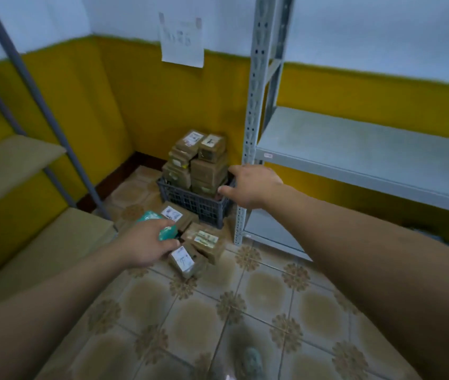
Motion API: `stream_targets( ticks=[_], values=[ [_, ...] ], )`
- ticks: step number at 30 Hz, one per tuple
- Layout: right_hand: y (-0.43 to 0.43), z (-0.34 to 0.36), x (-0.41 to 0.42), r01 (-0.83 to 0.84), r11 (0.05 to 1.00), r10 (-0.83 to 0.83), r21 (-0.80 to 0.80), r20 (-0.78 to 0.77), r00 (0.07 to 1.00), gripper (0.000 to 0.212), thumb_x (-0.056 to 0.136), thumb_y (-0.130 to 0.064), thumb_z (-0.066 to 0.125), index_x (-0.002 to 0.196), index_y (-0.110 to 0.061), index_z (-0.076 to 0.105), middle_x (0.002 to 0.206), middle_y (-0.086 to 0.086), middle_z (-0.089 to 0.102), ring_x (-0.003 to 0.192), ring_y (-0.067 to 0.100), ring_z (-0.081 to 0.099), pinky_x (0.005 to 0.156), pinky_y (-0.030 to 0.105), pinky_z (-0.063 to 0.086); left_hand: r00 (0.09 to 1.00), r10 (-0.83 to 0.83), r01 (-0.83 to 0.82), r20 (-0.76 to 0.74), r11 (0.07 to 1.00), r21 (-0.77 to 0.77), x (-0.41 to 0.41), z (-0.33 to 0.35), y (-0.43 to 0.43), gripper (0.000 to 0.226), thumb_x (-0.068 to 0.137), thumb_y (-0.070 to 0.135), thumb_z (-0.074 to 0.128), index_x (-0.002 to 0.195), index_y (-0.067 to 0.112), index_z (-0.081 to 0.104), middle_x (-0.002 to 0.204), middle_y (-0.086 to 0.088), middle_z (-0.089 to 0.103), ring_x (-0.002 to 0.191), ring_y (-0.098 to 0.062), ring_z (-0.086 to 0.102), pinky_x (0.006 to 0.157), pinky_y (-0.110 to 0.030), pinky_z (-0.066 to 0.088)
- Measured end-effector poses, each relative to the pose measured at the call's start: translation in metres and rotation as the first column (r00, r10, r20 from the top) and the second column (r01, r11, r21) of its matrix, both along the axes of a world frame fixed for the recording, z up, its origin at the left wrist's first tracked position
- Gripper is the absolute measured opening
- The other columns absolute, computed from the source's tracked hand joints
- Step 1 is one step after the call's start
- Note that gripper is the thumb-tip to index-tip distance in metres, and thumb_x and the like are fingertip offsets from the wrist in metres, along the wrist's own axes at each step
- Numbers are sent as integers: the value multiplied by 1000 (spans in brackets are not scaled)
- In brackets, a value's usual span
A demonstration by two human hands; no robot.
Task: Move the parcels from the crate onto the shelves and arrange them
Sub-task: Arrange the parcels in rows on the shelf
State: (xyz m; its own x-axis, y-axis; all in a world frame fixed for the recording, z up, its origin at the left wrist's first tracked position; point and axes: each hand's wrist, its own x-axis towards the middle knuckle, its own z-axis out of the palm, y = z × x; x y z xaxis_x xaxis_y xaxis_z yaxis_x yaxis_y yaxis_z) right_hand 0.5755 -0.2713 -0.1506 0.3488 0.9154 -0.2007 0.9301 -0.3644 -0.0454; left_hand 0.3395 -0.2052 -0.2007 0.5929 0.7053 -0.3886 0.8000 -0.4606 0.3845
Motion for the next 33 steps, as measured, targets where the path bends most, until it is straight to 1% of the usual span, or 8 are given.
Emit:
stream_targets(
  ticks=[7,11,16,19,21,24,28,33],
  values=[
    [108,-13,15,-138,990,139,19,-57,989,73,96,-66,40,152,-20,31,148,13,44,131,35,46,101,47,43,983,183,-182,7,982,-56,9,-7,72,63,90,46,59,146,28,38,146,-4,46,120,-21,56,98,-36,48],
    [162,-34,19,-205,979,203,-9,-108,973,71,96,-65,40,152,-21,32,148,12,45,131,34,47,98,45,46,968,252,-253,-21,966,-61,19,-17,110,62,93,39,59,148,22,37,151,-4,39,129,-20,47,100,-27,40],
    [211,-72,16,-232,966,207,-117,-193,959,67,97,-64,40,148,-20,37,140,13,50,122,34,52,98,46,47,944,317,-327,-88,933,-148,18,-51,152,61,94,41,56,149,23,34,141,-5,49,111,-17,53,92,-27,42],
    [240,-97,18,-212,962,174,-170,-213,961,67,97,-62,42,148,-19,37,140,14,50,122,34,51,99,46,46,953,281,-299,-113,934,-194,17,-73,181,58,96,41,53,148,23,34,150,-4,39,131,-20,43,97,-23,35],
    [259,-115,22,-173,964,124,-201,-236,964,67,98,-60,42,149,-17,36,142,14,49,124,33,51,100,45,46,962,246,-268,-115,930,-251,16,-94,202,52,97,38,54,144,20,41,145,-5,46,129,-20,45,94,-21,34],
    [284,-144,26,-127,955,50,-267,-278,959,66,100,-57,41,150,-14,34,146,15,47,129,33,48,103,42,44,964,243,-265,-107,902,-341,11,-133,239,68,86,56,57,140,16,47,143,-7,49,126,-21,49,104,-27,37],
    [318,-192,35,-74,934,-41,-350,-310,950,67,99,-57,42,152,-15,33,149,14,46,132,32,47,105,38,41,947,271,-320,-172,850,-419,7,-194,283,56,97,33,55,146,15,37,149,-7,42,135,-20,40,101,-20,32],
    [362,-271,47,-51,891,-148,-450,-396,906,63,98,-58,44,149,-20,39,148,10,49,131,30,49,100,32,39,905,345,-426,-250,762,-487,12,-280,318,67,98,42,49,154,18,21,161,-6,14,147,-23,20,112,-27,23]
  ],
)
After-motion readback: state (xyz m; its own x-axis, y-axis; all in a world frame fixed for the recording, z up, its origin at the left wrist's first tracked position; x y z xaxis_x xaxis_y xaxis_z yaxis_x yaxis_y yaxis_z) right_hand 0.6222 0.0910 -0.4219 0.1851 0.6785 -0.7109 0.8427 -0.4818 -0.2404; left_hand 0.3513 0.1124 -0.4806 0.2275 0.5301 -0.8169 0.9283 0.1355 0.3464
